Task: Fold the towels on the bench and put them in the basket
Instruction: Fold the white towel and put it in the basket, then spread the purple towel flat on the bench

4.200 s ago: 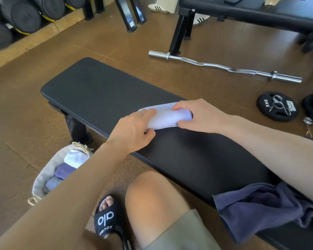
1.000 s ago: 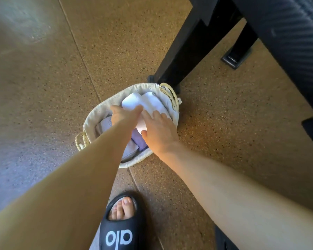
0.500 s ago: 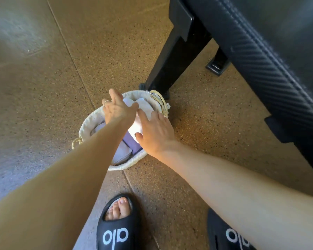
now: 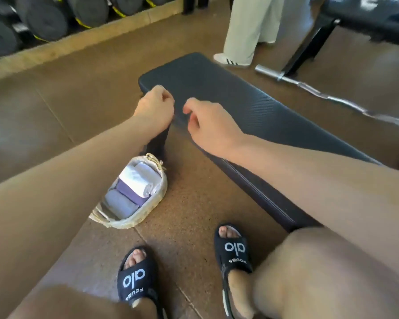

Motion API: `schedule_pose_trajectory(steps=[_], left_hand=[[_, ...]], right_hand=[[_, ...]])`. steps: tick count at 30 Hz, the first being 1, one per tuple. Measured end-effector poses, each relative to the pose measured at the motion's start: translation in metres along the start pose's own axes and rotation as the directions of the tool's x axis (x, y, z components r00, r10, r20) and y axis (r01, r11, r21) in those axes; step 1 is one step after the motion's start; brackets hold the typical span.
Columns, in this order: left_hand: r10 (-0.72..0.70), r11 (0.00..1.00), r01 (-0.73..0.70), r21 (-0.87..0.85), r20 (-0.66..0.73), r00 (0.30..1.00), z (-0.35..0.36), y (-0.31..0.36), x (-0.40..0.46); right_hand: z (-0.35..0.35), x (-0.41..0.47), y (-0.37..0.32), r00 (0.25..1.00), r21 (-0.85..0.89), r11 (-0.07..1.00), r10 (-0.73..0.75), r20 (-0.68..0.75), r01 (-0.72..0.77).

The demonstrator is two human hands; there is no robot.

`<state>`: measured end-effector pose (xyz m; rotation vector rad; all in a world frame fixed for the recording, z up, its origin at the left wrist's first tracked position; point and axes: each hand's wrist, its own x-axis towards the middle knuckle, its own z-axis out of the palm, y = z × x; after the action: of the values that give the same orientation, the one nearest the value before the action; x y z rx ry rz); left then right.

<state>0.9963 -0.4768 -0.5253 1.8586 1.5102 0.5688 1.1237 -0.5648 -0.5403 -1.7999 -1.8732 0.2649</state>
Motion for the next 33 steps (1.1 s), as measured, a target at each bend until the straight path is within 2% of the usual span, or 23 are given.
schedule_pose_trajectory(steps=[3, 6, 10, 14, 17, 19, 21, 23, 25, 27, 30, 33], left_hand=[[0.102, 0.989, -0.087, -0.119, 0.123, 0.987, 0.028, 0.072, -0.053], [0.221, 0.974, -0.193, -0.121, 0.309, 0.925, 0.071, 0.132, -0.111], [0.296, 0.944, -0.324, -0.062, 0.591, 0.751, 0.134, 0.191, -0.187], [0.291, 0.858, -0.512, 0.048, 0.775, 0.56, 0.184, 0.225, -0.253], [0.264, 0.788, -0.612, 0.071, 0.859, 0.439, 0.212, 0.236, -0.291], [0.228, 0.752, -0.656, 0.067, 0.907, 0.354, 0.226, 0.234, -0.306], [0.179, 0.695, -0.712, 0.103, 0.934, 0.309, 0.238, 0.229, -0.315], [0.186, 0.59, -0.791, 0.162, 0.926, 0.329, 0.248, 0.221, -0.321], [0.273, 0.461, -0.86, 0.219, 0.887, 0.373, 0.256, 0.215, -0.326], [0.361, 0.416, -0.87, 0.264, 0.831, 0.424, 0.258, 0.212, -0.323], [0.447, 0.505, -0.818, 0.276, 0.727, 0.521, 0.25, 0.214, -0.303], [0.511, 0.642, -0.729, 0.237, 0.577, 0.637, 0.233, 0.225, -0.274]], right_hand=[[-0.078, -0.05, 0.032, 0.978, 0.005, 0.984, 0.176, -0.112, -0.176], [-0.143, -0.112, 0.076, 0.92, -0.046, 0.921, 0.381, -0.086, -0.386], [-0.209, -0.2, 0.117, 0.821, -0.24, 0.814, 0.562, 0.097, -0.529], [-0.239, -0.271, 0.142, 0.668, -0.429, 0.724, 0.679, 0.306, -0.54], [-0.242, -0.308, 0.154, 0.541, -0.399, 0.72, 0.692, 0.478, -0.568], [-0.242, -0.328, 0.156, 0.518, -0.358, 0.729, 0.673, 0.527, -0.583], [-0.244, -0.34, 0.156, 0.531, -0.32, 0.737, 0.66, 0.531, -0.596], [-0.244, -0.348, 0.157, 0.561, -0.287, 0.746, 0.65, 0.513, -0.601], [-0.242, -0.349, 0.156, 0.597, -0.271, 0.759, 0.639, 0.485, -0.593], [-0.239, -0.347, 0.153, 0.63, -0.261, 0.775, 0.623, 0.463, -0.575], [-0.242, -0.343, 0.153, 0.669, -0.216, 0.792, 0.601, 0.436, -0.571], [-0.249, -0.338, 0.153, 0.722, -0.021, 0.786, 0.577, 0.383, -0.618]])
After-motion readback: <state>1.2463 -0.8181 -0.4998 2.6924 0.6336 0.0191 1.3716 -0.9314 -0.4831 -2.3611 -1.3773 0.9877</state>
